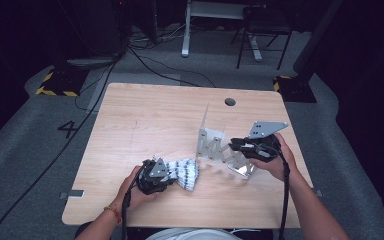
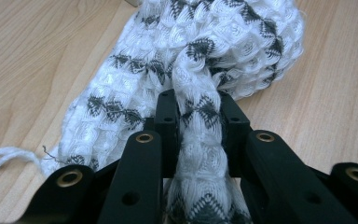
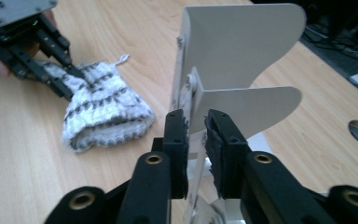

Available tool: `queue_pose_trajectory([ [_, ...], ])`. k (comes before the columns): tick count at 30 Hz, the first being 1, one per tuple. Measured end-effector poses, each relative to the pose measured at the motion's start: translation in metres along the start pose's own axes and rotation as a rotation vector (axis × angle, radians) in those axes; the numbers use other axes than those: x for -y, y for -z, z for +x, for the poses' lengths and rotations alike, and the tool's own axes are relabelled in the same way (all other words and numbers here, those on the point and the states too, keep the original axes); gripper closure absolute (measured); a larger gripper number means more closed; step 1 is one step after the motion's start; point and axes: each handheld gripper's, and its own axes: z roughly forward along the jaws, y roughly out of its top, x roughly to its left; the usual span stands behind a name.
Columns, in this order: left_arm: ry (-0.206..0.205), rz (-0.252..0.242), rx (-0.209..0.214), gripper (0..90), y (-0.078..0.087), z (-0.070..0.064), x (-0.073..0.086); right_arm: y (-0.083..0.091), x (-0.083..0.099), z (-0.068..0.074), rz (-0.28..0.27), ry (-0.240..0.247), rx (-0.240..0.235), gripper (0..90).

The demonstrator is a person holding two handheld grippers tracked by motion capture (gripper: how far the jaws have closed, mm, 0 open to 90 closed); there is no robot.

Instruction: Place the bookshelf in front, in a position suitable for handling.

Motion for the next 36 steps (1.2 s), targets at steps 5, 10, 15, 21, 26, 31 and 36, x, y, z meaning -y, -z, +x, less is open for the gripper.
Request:
queue_pose_trajectory([
  [5,-0.005,0.002,0.0,74.8,0.0,-0.001,0.0,-0.003,-0.001,0.002,0.037,0.007,0.002,82.8],
  [10,-0.004,0.001,0.002,74.7,0.0,0.0,0.0,0.017,0.0,0.002,-0.017,-0.002,0.032,80.1],
  [15,-0.005,0.003,0.007,74.7,-0.001,-0.001,0.0,0.034,0.009,0.0,-0.02,-0.041,0.079,76.4],
  [21,-0.011,0.008,0.009,74.8,-0.002,-0.002,-0.001,0.028,0.024,-0.005,0.028,-0.089,0.071,72.5],
  [26,-0.004,0.007,0.007,75.0,-0.001,-0.001,-0.001,0.017,0.029,-0.005,0.062,-0.079,0.053,79.9],
  [31,0.012,0.012,-0.024,75.4,0.001,0.003,-0.001,0.013,0.026,-0.006,0.051,-0.069,0.031,84.0],
  [36,0.034,-0.002,-0.076,76.3,0.007,0.009,0.0,0.01,0.022,0.001,0.046,0.001,-0.02,84.5],
])
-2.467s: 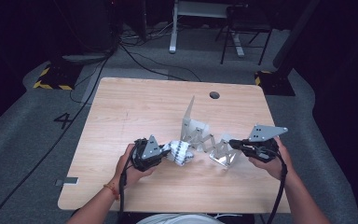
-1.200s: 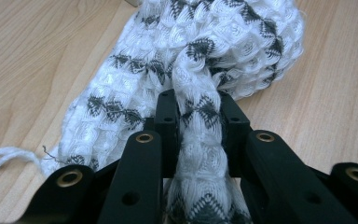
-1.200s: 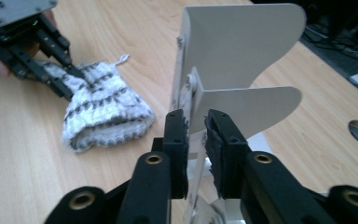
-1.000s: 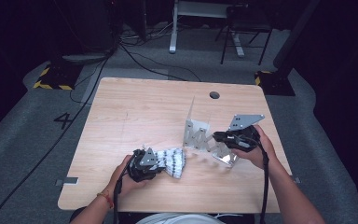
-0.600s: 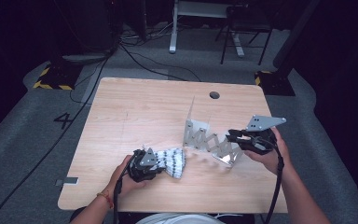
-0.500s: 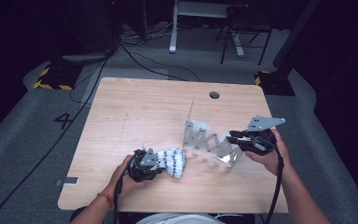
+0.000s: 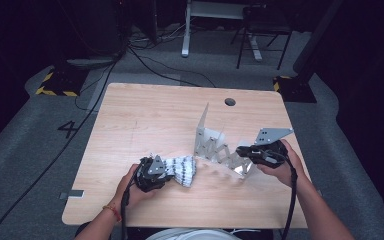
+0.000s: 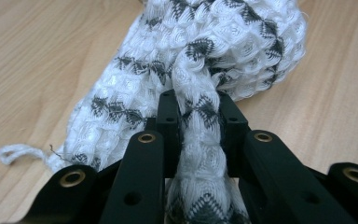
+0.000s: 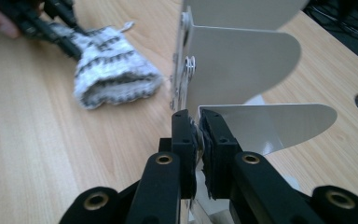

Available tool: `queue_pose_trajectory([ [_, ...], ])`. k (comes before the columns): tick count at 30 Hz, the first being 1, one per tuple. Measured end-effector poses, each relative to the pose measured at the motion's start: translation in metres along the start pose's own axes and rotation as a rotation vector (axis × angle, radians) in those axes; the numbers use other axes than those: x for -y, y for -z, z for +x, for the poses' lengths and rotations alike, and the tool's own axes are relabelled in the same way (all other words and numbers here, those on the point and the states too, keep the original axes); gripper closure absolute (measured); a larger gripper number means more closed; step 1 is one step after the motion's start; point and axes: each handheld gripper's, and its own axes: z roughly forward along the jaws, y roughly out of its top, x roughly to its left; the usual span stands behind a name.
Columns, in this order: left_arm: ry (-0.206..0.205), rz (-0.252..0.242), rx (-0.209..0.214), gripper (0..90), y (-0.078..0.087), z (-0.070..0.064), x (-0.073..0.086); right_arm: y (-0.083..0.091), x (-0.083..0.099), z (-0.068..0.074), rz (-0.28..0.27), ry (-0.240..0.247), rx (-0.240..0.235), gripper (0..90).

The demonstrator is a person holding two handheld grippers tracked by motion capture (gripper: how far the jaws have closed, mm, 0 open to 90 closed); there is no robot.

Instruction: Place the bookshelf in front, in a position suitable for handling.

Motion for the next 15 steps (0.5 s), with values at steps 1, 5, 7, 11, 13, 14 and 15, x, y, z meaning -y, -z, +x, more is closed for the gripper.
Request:
queue_pose_trajectory([
  [1,0.01,-0.007,-0.01,76.5,0.001,0.001,0.0,0.0,-0.001,0.002,-0.001,0.012,-0.004,84.5],
  [5,0.026,-0.041,-0.047,77.3,0.007,0.007,-0.002,0.001,0.0,0.008,-0.013,0.06,-0.034,84.5],
  [7,0.032,-0.071,-0.058,77.5,0.01,0.009,-0.005,0.003,0.001,0.011,-0.013,0.079,-0.045,84.5],
  [11,0.041,-0.127,-0.08,77.5,0.016,0.014,-0.013,0.01,0.007,0.015,-0.021,0.108,-0.073,84.5],
  [13,0.041,-0.159,-0.094,77.5,0.019,0.017,-0.02,0.015,0.011,0.017,-0.024,0.12,-0.09,84.5],
  [14,0.046,-0.17,-0.098,77.4,0.02,0.018,-0.022,0.018,0.014,0.019,-0.023,0.134,-0.093,84.4],
  [15,0.052,-0.186,-0.101,77.4,0.021,0.019,-0.025,0.02,0.015,0.019,-0.021,0.139,-0.094,84.4],
])
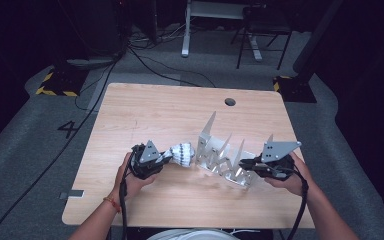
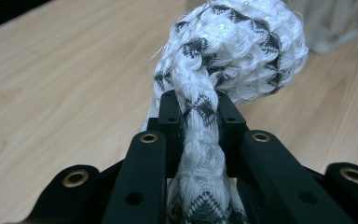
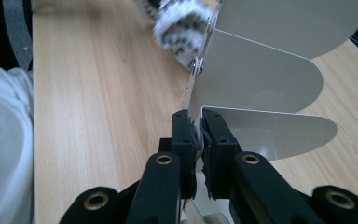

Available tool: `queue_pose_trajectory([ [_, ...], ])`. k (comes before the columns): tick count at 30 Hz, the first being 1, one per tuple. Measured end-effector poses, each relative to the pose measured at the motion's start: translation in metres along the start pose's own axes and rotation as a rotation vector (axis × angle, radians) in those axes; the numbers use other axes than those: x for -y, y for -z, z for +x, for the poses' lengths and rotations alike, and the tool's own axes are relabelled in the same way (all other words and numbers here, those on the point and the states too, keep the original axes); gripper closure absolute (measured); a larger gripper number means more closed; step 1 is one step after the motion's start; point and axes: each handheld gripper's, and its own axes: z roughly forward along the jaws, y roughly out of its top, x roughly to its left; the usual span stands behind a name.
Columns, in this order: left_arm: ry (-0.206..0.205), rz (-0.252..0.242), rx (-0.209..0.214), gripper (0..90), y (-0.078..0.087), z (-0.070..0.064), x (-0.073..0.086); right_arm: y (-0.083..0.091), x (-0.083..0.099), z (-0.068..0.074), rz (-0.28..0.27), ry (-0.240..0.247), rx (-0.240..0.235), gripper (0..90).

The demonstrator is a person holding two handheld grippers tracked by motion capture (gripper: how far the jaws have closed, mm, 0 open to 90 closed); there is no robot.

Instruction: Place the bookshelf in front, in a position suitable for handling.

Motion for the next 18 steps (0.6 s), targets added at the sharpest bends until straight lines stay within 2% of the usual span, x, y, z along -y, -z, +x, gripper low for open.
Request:
queue_pose_trajectory([
  [4,-0.031,-0.049,-0.007,77.4,-0.001,0.0,-0.02,0.01,0.008,0.005,-0.001,0.009,0.015,83.2],
  [6,-0.053,-0.065,-0.003,77.4,-0.004,-0.001,-0.03,0.017,0.012,0.005,-0.036,-0.024,0.033,74.0],
  [8,-0.067,-0.082,-0.003,77.4,-0.007,-0.003,-0.039,0.028,0.014,0.004,-0.088,-0.074,0.058,71.7],
  [11,-0.077,-0.096,0.002,77.4,-0.012,-0.003,-0.046,0.044,0.016,0.006,-0.102,-0.114,0.171,64.0],
  [14,-0.08,-0.09,-0.005,77.4,-0.016,-0.002,-0.045,0.058,0.021,0.006,-0.109,-0.143,0.241,58.5],
  [16,-0.077,-0.076,-0.011,77.4,-0.019,0.0,-0.043,0.066,0.026,0.006,-0.115,-0.167,0.294,58.0],
  [18,-0.078,-0.061,-0.013,77.4,-0.023,0.001,-0.04,0.072,0.034,0.004,-0.118,-0.207,0.315,59.2],
])
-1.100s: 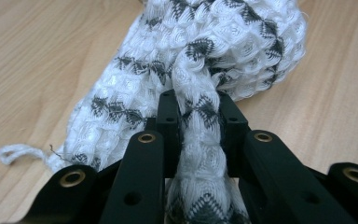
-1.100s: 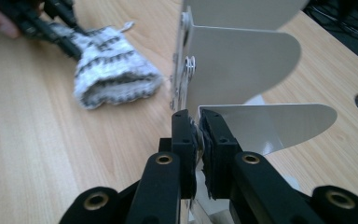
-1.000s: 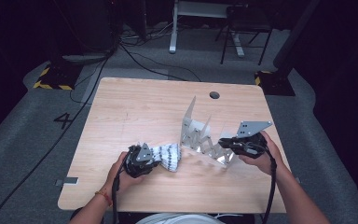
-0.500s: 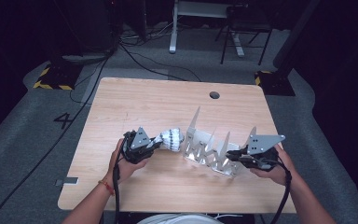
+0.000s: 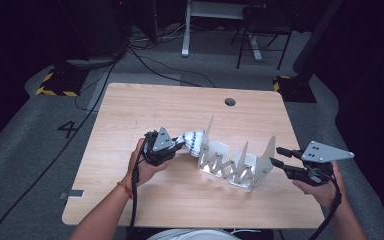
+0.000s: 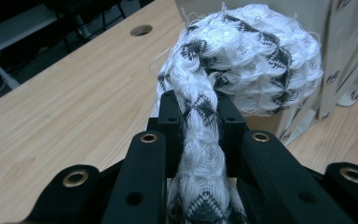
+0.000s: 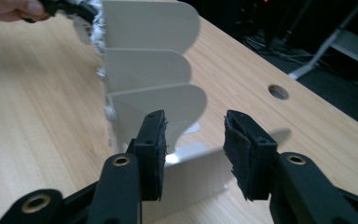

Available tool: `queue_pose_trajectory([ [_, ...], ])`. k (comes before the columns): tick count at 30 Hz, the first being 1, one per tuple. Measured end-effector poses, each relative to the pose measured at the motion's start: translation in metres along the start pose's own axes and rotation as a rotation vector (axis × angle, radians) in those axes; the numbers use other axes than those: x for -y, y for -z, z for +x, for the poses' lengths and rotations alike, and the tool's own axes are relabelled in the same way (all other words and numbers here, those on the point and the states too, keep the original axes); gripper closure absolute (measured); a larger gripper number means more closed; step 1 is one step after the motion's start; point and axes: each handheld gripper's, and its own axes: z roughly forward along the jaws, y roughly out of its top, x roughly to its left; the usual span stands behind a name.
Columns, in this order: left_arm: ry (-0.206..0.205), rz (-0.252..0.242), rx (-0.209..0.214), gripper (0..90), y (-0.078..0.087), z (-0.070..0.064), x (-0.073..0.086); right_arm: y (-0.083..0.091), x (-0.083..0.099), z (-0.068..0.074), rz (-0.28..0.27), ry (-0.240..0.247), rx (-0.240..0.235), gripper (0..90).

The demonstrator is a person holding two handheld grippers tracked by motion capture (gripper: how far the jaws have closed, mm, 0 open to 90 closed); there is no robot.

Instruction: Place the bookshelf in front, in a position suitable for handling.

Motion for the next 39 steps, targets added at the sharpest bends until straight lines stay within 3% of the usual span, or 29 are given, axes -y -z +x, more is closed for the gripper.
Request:
queue_pose_trajectory([
  [5,0.004,0.018,0.002,77.3,-0.008,0.003,0.005,-0.006,0.023,-0.014,0.057,-0.07,0.079,61.0],
  [12,0.011,0.031,0.029,77.2,-0.016,0.006,0.007,-0.039,0.049,-0.026,0.124,-0.153,0.052,59.4],
  [14,0.005,0.028,0.035,77.1,-0.016,0.006,0.007,-0.048,0.054,-0.028,0.147,-0.157,0.066,59.4],
  [17,0.002,0.01,0.052,77.2,-0.014,0.005,0.006,-0.055,0.062,-0.032,0.126,-0.204,0.038,59.4],
  [21,-0.023,-0.02,0.098,77.4,-0.009,-0.001,0.002,-0.064,0.065,-0.035,0.091,-0.214,0.006,58.8],
  [24,-0.045,-0.05,0.151,77.9,0.001,-0.008,0.001,-0.073,0.063,-0.036,0.083,-0.218,0.011,58.1],
  [27,-0.072,-0.059,0.2,78.3,0.01,-0.017,0.004,-0.081,0.063,-0.04,0.066,-0.23,-0.013,57.1],
  [32,-0.127,-0.024,0.274,78.4,0.018,-0.03,0.013,-0.092,0.057,-0.044,0.052,-0.221,-0.024,56.2],
  [36,-0.15,0.078,0.259,78.3,0.007,-0.032,0.024,-0.102,0.05,-0.045,0.057,-0.209,-0.033,55.8],
  [39,-0.103,0.125,0.264,78.2,-0.003,-0.017,0.033,-0.109,0.047,-0.047,0.058,-0.214,-0.019,54.8],
])
